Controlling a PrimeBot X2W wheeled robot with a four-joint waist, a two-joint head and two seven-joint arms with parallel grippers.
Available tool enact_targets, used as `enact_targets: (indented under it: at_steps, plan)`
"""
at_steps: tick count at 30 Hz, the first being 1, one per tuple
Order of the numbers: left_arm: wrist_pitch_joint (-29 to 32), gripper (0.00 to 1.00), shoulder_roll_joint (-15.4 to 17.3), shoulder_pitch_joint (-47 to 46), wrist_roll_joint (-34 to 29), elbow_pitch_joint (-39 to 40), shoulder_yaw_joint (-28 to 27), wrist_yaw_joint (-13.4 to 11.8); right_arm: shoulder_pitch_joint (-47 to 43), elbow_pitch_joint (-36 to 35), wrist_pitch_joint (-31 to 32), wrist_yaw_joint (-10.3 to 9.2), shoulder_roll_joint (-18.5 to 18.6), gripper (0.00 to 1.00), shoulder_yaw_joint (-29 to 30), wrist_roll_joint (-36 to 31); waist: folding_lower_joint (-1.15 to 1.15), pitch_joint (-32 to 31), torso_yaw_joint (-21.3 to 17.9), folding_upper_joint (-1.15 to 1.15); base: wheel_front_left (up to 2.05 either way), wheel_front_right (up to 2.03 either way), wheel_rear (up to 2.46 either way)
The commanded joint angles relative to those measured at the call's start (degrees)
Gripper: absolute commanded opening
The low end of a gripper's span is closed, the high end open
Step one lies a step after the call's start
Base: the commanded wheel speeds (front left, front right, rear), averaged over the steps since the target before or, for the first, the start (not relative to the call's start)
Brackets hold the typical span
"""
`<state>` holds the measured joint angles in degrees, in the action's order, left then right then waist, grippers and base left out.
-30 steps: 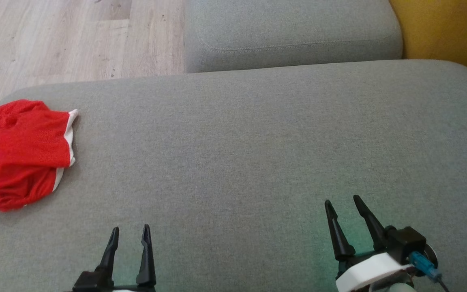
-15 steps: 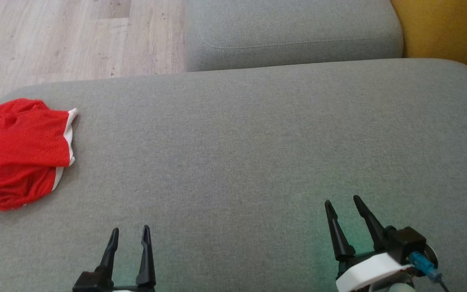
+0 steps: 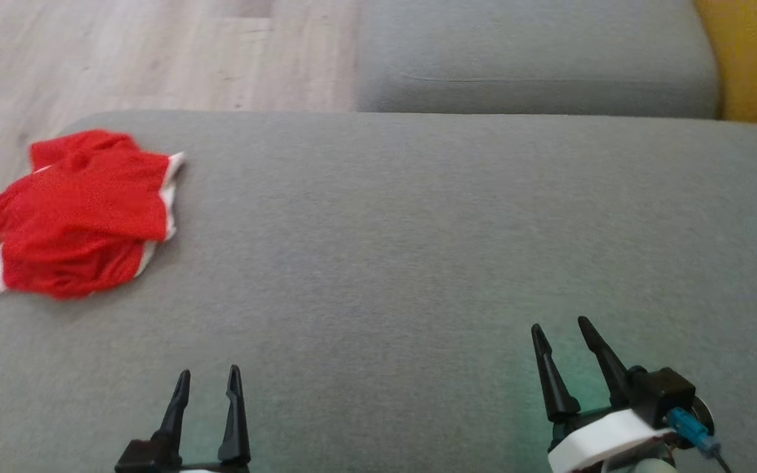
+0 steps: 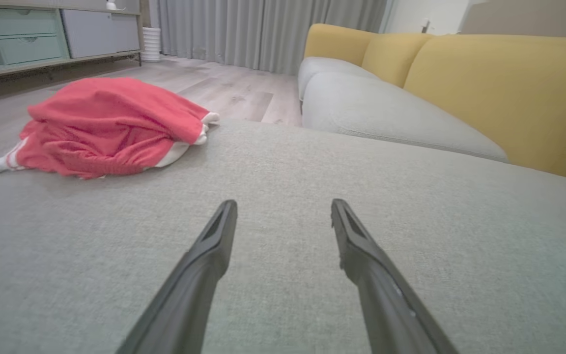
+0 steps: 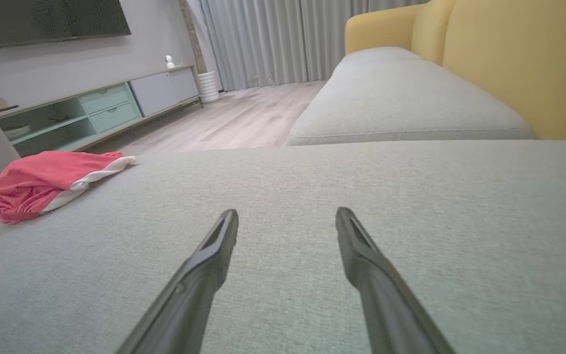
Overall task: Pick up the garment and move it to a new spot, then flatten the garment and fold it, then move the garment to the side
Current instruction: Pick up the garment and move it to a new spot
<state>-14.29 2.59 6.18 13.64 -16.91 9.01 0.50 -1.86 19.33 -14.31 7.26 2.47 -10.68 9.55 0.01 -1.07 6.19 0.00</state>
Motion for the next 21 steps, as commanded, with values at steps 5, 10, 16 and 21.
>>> enact_targets:
  at_steps: [5, 10, 16, 21]
  plan:
    - [-0.7, 1.0, 0.4, -1.5, 0.1, 1.8, -2.5, -0.2, 1.0, -1.6, -0.7, 0.23, 0.4, 1.0, -1.4, 0.0, -0.01, -0.1, 7.4, 0.0, 0.0, 0.0, 0.0]
    - [-0.7, 1.0, 0.6, -1.1, 0.3, 2.2, -3.3, -0.2, 1.1, -1.6, -0.7, 0.23, 0.4, 1.0, -1.9, 0.3, -0.01, 0.1, 11.4, 0.0, 0.0, 0.0, 0.0]
    - [-0.7, 1.0, 0.7, -0.9, 0.3, 2.6, -3.6, -0.4, 1.4, -1.4, -0.7, 0.23, 0.4, 1.0, -2.2, 0.5, -0.01, 0.4, 14.5, 0.0, 0.0, 0.0, 0.0]
    - [-0.7, 1.0, 0.7, -0.6, 0.3, 3.1, -3.6, -0.7, 1.8, -1.3, -0.7, 0.23, 0.4, 1.0, -2.4, 0.5, -0.01, 0.7, 15.4, 0.0, 0.0, 0.0, 0.0]
